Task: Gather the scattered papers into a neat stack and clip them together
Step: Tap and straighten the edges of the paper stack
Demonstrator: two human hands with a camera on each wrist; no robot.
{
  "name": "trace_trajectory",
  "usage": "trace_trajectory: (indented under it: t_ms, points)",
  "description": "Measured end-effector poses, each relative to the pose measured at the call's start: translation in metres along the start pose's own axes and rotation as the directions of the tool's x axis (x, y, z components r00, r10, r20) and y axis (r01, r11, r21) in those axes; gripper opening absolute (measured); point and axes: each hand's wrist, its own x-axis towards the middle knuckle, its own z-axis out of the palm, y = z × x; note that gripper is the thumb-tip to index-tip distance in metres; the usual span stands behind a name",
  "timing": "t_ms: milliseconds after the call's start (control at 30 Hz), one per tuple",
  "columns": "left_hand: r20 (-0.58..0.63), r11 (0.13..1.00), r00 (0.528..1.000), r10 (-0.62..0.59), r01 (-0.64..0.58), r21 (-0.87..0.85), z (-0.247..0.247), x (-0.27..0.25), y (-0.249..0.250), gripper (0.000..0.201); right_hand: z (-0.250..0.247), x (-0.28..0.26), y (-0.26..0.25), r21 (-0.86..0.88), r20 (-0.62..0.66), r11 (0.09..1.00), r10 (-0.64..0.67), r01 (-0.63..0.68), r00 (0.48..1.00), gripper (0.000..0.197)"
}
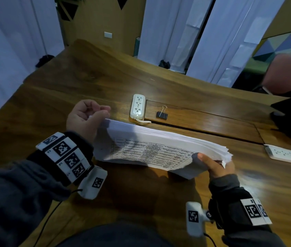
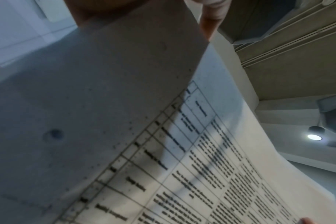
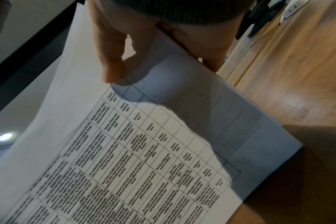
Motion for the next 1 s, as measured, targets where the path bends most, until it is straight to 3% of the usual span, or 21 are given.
trace_trajectory:
  t_ms: [33, 200, 300, 333, 433, 500, 533, 700, 800, 933, 1000]
  points:
    - [0.004, 1.000, 1.000, 0.008, -0.008, 0.016, 0.000, 0.000, 0.000, 0.019, 0.000, 0.000, -0.001, 0.003, -0.010, 1.000, -0.004, 0.004, 1.000, 0.032]
    - [-0.036, 0.992, 0.999, 0.001, 0.004, 0.125, 0.003, 0.006, -0.004, 0.022, 0.001, 0.002, 0.000, 0.017, -0.027, 1.000, 0.000, 0.000, 1.000, 0.032]
    - [-0.044, 0.995, 0.998, -0.043, 0.047, 0.088, -0.001, 0.011, -0.008, 0.021, 0.003, 0.003, 0.000, 0.027, -0.029, 1.000, -0.005, 0.006, 1.000, 0.024]
    - [-0.022, 0.996, 0.998, -0.054, 0.055, 0.066, -0.004, 0.010, -0.009, 0.028, 0.004, 0.003, -0.001, 0.041, -0.032, 0.999, -0.002, 0.003, 0.999, 0.019]
    - [0.137, 0.994, 0.985, -0.104, 0.105, -0.001, -0.017, 0.009, -0.015, 0.078, 0.010, 0.003, -0.007, 0.084, -0.107, 0.996, 0.030, -0.021, 0.994, 0.039]
    - [0.246, 0.986, 0.956, -0.159, 0.165, -0.002, -0.024, 0.004, -0.019, 0.090, 0.011, 0.006, -0.012, 0.105, -0.176, 0.993, 0.069, -0.051, 0.982, 0.025]
    - [0.270, 0.978, 0.940, -0.207, 0.207, 0.028, -0.026, 0.001, -0.021, 0.085, 0.012, 0.006, -0.013, 0.117, -0.185, 0.992, 0.077, -0.056, 0.980, 0.015]
    - [0.165, 0.883, 0.901, -0.401, 0.332, 0.332, -0.024, -0.004, -0.038, 0.047, 0.014, 0.005, -0.016, 0.197, -0.186, 0.980, 0.006, 0.031, 0.982, 0.014]
    - [0.114, 0.869, 0.889, -0.443, 0.395, 0.298, -0.029, 0.000, -0.036, 0.032, 0.010, 0.008, -0.016, 0.206, -0.184, 0.976, -0.036, 0.074, 0.982, 0.018]
    - [0.087, 0.950, 0.970, -0.228, 0.202, 0.237, -0.029, -0.007, -0.014, 0.025, 0.013, 0.004, -0.024, 0.133, -0.232, 0.984, -0.087, 0.121, 0.969, 0.020]
    - [0.076, 0.980, 0.989, -0.130, 0.117, 0.159, -0.032, -0.012, 0.002, 0.024, 0.013, 0.000, -0.032, 0.133, -0.258, 0.978, -0.121, 0.159, 0.959, 0.015]
